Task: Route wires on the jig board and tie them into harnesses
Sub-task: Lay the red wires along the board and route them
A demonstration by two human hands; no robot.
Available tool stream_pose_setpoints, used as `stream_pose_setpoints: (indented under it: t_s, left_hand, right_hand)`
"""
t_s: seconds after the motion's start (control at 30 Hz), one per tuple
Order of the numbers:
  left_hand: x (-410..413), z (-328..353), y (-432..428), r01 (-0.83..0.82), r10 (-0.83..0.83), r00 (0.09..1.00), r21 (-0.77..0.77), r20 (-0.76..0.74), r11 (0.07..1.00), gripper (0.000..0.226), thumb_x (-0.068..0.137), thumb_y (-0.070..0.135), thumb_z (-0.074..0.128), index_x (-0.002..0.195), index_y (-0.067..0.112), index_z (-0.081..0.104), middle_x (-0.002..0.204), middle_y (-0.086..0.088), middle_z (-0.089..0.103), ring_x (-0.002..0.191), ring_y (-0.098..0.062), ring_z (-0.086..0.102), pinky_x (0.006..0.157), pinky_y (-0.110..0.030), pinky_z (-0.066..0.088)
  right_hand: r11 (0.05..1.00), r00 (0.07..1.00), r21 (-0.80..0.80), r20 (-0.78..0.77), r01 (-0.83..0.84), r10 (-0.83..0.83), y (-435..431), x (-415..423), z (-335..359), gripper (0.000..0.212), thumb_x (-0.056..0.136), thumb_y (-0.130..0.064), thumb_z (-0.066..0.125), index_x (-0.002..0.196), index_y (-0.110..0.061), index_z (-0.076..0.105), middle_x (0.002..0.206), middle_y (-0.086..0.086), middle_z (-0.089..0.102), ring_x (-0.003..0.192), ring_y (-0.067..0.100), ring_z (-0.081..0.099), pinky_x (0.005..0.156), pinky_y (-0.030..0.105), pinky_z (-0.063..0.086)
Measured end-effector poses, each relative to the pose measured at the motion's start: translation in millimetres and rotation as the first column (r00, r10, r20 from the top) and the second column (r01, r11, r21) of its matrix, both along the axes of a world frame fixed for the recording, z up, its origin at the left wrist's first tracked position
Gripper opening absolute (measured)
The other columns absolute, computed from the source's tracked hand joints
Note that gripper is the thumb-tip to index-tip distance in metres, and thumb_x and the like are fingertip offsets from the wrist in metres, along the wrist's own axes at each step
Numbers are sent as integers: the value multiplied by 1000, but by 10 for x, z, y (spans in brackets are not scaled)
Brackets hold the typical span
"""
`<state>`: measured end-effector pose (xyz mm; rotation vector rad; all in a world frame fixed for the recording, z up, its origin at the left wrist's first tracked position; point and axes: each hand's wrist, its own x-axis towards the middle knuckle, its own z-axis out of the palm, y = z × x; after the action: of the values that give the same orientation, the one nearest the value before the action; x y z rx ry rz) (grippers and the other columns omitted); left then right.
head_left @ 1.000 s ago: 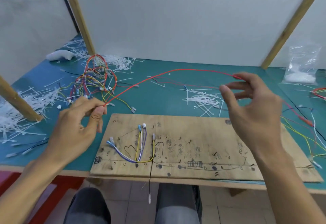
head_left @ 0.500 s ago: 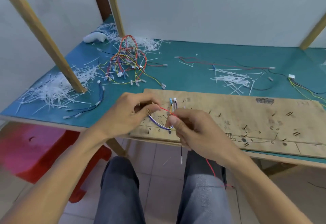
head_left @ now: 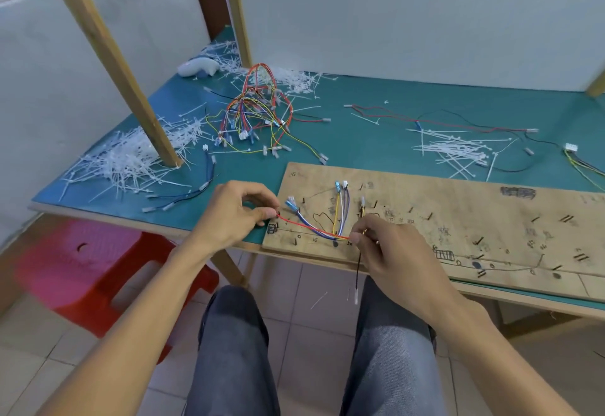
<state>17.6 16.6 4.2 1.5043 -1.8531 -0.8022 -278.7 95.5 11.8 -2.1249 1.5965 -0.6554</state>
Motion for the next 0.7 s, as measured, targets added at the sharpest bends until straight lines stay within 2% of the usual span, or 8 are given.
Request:
stream_pose_setpoints:
  t_s: [0.07, 0.17, 0.3, 0.37, 0.47, 0.53, 0.6, 0.7]
  left_hand:
    - [-10, 10, 0, -29, 29, 999, -28, 26, 999, 31, 83, 5, 87, 76, 35, 80, 79, 11, 78, 73, -10, 76, 75, -34, 63]
    - [-12, 28, 24, -72, 72, 997, -63, -2, 995, 30, 84, 7, 86, 77, 36, 79, 78, 13, 78, 64, -11, 75, 69, -29, 62]
    - [-40, 18, 42, -29, 34, 997, -77, 71, 997, 27, 83, 11, 89, 80, 37, 81, 81, 18, 77, 76, -4, 74, 75, -14, 55]
    - [-42, 8, 43, -46, 53, 995, -77, 90, 996, 23, 83, 14, 89, 83, 36, 82, 84, 19, 77, 84, -4, 73, 82, -22, 56]
    - [-46, 11, 50, -53, 58, 995, -62, 81, 997, 19, 85, 11, 87, 86, 30, 85, 89, 15, 78, 85, -8, 73, 86, -34, 61]
    - [-52, 11, 51, -43, 53, 991, -82, 121, 996, 17, 86, 11, 86, 88, 28, 85, 91, 17, 77, 90, -5, 72, 90, -34, 58]
    - [-54, 5, 58, -23, 41, 986, -113, 160, 993, 17, 86, 11, 86, 88, 28, 85, 92, 19, 76, 92, 1, 69, 88, -26, 54]
    - [-50, 5, 69, 44, -13, 974, -135, 226, 990, 16, 86, 11, 86, 92, 27, 85, 96, 19, 73, 84, 15, 61, 74, -4, 41]
  right_hand:
    - [1000, 999, 3, 44, 24, -24, 10, 15, -24, 13, 108, -29, 54, 97, -26, 62, 66, -5, 65, 62, 23, 56, 63, 49, 52]
    - [998, 991, -21, 121, 57, -54, -2, 20, -47, 15, 107, -23, 55, 93, -27, 61, 64, -5, 63, 58, 18, 54, 60, 47, 52]
    - [997, 992, 2, 96, 83, -83, -8, -2, -68, 14, 106, -26, 56, 93, -28, 61, 65, -7, 65, 59, 18, 55, 62, 47, 53]
    - [996, 992, 19, 81, 90, -92, -2, -12, -80, 14, 105, -27, 58, 93, -28, 64, 67, -6, 66, 60, 18, 57, 64, 46, 54]
    - [995, 992, 15, 72, 103, -104, 14, -3, -87, 13, 104, -25, 61, 92, -27, 66, 68, -8, 67, 61, 15, 58, 66, 45, 54]
    - [993, 991, 2, 72, 115, -114, 20, -1, -91, 14, 103, -22, 63, 91, -27, 67, 70, -10, 66, 64, 13, 59, 67, 44, 54]
    - [992, 991, -7, 41, 127, -127, 36, 15, -76, 13, 102, -21, 66, 91, -26, 70, 74, -12, 65, 68, 15, 59, 68, 42, 54]
    - [991, 991, -33, -18, 132, -132, 67, 31, -35, 10, 100, -20, 69, 96, -25, 77, 89, -10, 59, 79, 20, 60, 70, 42, 52]
